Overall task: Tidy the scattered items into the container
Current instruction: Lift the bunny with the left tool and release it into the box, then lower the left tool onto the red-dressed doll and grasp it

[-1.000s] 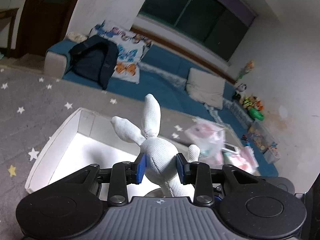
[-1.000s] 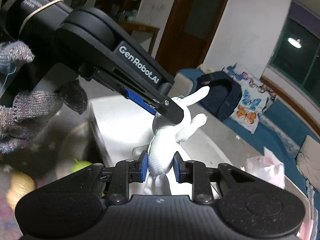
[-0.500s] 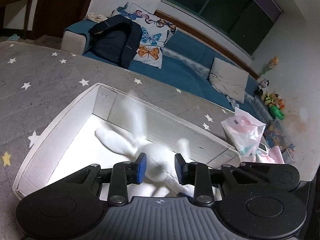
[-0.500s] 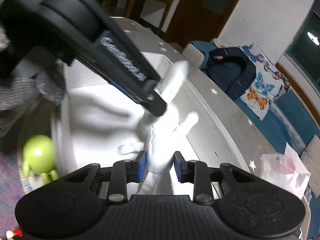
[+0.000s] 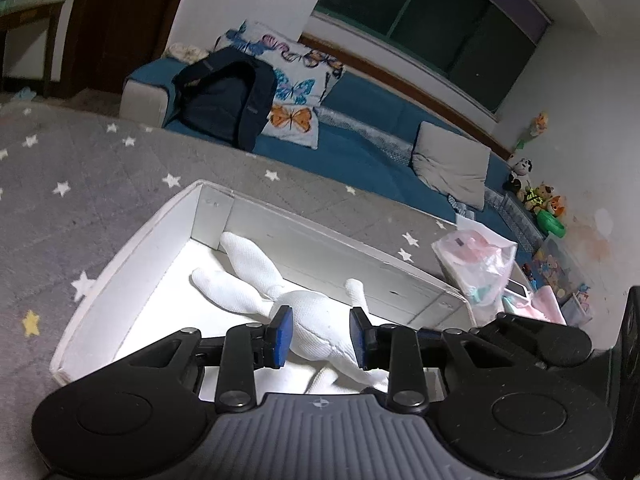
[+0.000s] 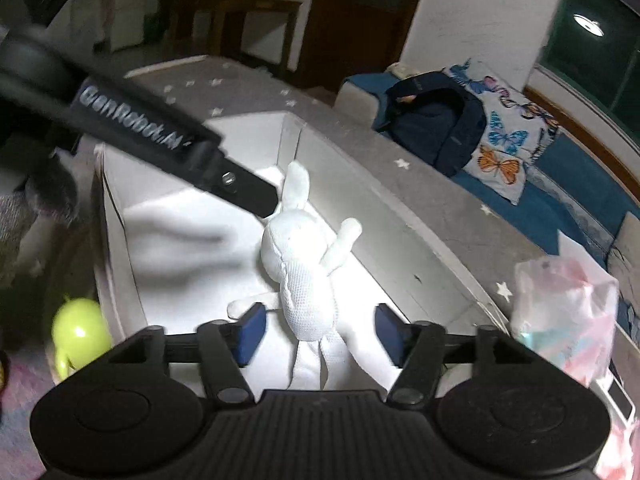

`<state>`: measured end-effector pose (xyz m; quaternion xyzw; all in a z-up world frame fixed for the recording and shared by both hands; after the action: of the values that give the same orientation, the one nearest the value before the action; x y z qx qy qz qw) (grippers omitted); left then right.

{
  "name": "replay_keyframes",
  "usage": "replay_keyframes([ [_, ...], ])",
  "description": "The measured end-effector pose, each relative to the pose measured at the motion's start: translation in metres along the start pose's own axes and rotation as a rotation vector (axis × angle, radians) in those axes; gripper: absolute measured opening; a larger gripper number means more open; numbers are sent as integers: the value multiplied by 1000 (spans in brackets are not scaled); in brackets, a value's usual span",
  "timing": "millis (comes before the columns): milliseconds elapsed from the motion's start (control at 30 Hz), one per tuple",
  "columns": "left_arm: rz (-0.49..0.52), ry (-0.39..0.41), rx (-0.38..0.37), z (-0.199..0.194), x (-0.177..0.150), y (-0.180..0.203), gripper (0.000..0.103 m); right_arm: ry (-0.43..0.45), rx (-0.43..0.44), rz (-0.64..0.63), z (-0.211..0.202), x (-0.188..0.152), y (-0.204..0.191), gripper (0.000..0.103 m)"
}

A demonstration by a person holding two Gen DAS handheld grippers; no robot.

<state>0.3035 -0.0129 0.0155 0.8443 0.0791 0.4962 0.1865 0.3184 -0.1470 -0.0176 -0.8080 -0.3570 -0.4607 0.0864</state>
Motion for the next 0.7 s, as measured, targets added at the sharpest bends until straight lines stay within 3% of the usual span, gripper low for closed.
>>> replay_keyframes([
  [133,38,35,-12,-25,-3,7,33,65,-25,51,-31,3,-3,67],
  [300,73,55,-34,-58,-14,16,33,154,-41,110,-78,-2,-16,81],
  [433,98,51,-57,-83,-29,22,34,208,-48,137,-110,-10,-29,86],
  [500,107,44,-66,-93,-38,25,34,224,-56,152,-124,-17,-37,92],
  [700,99,-25,-133,-118,-72,34,35,208,-73,235,-158,-48,-62,93],
])
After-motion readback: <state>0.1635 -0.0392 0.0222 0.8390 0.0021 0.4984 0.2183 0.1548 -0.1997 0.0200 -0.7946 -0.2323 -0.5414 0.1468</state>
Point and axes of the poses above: each gripper's, at about its wrist camera, not at the fingertips, and z roughly the way its jaws point, y to its right, x to its top, the point moved 3 cm from there along z, roughly the way its jaws point, and after that the axes turned 13 degrees about y, right-handed, at the moved point
